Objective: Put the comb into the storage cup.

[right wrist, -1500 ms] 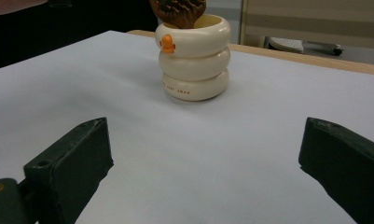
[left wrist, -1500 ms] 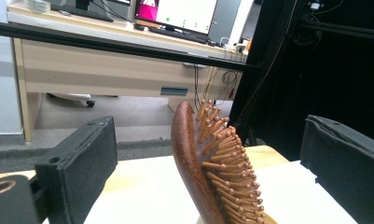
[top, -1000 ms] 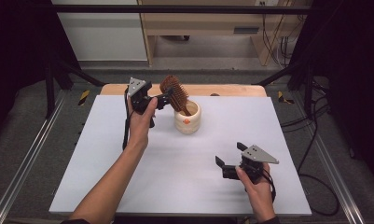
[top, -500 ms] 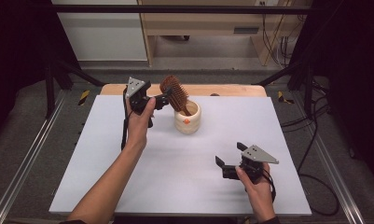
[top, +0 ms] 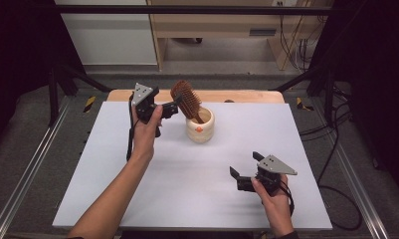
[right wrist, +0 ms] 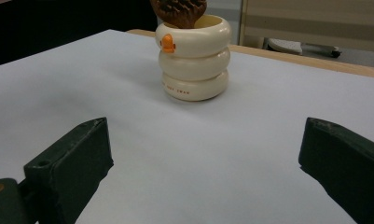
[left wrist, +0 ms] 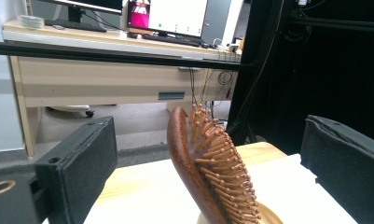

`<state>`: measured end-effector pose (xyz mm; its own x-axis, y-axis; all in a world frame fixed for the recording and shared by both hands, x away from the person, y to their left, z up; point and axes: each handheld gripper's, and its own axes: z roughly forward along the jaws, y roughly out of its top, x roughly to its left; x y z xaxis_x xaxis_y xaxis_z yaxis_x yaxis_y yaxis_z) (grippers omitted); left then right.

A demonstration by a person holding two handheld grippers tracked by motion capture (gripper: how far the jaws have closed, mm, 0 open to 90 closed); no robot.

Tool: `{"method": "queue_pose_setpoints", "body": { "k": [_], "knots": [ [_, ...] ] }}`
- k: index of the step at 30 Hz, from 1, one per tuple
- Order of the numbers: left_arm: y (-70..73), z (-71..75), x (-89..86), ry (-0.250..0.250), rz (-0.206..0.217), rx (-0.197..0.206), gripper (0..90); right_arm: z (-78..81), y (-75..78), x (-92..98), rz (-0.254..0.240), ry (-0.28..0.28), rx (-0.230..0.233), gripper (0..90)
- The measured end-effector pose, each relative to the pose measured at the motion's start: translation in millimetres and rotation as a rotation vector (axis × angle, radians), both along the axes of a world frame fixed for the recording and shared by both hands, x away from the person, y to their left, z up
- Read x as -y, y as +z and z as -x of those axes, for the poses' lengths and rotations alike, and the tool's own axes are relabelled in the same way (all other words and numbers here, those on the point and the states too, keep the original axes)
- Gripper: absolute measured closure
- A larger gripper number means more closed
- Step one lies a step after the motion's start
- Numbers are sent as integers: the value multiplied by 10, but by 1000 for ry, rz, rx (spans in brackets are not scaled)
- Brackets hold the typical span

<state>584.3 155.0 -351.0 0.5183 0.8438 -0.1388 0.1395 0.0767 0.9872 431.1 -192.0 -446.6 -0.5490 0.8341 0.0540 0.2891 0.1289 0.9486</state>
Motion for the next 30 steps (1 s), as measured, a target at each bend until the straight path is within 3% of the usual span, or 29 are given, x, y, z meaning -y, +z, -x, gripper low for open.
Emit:
{"method": "queue_pose_setpoints", "body": {
  "k": [16,30],
  "knots": [
    [47,127,-34,-19,-37,29,36,2,8,13,-19,10,-3,31],
    [38,218,-75,-31,-37,22,35,0,7,9,-18,17,-4,31]
  ]
}}
